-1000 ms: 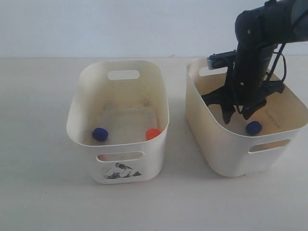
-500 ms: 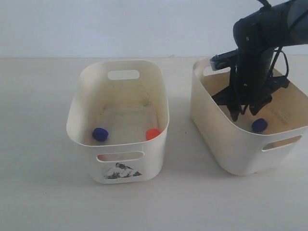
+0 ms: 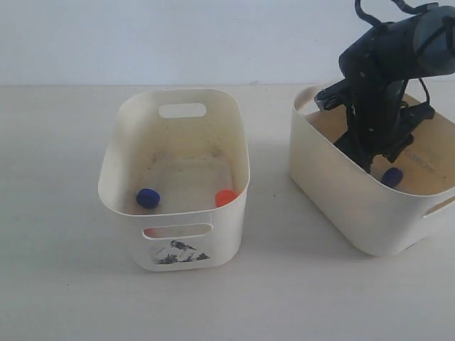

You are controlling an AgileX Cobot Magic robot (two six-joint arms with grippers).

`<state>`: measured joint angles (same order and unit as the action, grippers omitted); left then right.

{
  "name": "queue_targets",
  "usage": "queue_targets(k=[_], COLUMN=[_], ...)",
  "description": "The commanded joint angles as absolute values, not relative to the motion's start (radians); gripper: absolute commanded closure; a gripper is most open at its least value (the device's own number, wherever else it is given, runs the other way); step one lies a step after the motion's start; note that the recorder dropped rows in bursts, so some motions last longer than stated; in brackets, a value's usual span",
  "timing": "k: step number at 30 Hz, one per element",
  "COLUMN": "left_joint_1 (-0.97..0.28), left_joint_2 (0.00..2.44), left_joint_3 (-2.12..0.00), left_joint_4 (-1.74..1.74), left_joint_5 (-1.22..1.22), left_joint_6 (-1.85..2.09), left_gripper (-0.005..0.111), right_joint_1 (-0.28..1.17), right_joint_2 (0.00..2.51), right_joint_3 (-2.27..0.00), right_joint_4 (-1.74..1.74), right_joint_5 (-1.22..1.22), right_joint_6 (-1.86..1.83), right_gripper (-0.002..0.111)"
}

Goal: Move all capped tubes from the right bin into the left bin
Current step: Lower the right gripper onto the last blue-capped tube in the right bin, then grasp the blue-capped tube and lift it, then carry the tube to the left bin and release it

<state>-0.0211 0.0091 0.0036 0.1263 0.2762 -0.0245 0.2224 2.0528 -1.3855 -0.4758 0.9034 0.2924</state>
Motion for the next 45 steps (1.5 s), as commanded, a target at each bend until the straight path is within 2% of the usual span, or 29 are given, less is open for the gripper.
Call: queue_targets(k=[1,20,21,23,24,25,26,32,45], left_joint_1=[-0.020,-0.020,-0.020,-0.020,-0.020,-0.020,-0.020,-0.020,-0.020], left_joint_2=[0.007,0.007,0.007,0.007,0.007,0.007,0.007,0.007,0.007], left_joint_3=[0.000,0.000,0.000,0.000,0.000,0.000,0.000,0.000,0.000], left_joint_4=[0.120,0.120,0.120,0.120,0.120,0.120,0.120,0.120,0.120], left_joint_5=[0.262,0.262,0.262,0.262,0.262,0.262,0.262,0.262,0.262], left_joint_6=[-0.036,-0.036,-0.036,-0.036,-0.036,-0.036,-0.036,-0.036,-0.036], left_gripper=[0.102,0.102,0.102,0.102,0.102,0.102,0.102,0.102,0.102], right_joint_1=[0.219,0.219,0.219,0.219,0.219,0.219,0.219,0.219,0.219], right_joint_2=[2.050,2.216,2.220,2.229,2.232,2.233,2.233,2.190,1.756], right_joint_3=[-1.384,-1.384,-1.384,-1.384,-1.384,-1.384,-1.384,-1.386,-1.386], right_joint_4=[-0.553,-0.637,-0.637,-0.637,-0.637,-0.637,-0.637,-0.622,-0.353], right_joint_5=[0.875,0.907,0.914,0.929,0.933,0.943,0.947,1.010,0.966], right_joint_6=[0.308,0.350,0.350,0.350,0.350,0.350,0.350,0.355,0.298], right_gripper=[0.061,0.062,0.065,0.076,0.084,0.102,0.109,0.108,0.108])
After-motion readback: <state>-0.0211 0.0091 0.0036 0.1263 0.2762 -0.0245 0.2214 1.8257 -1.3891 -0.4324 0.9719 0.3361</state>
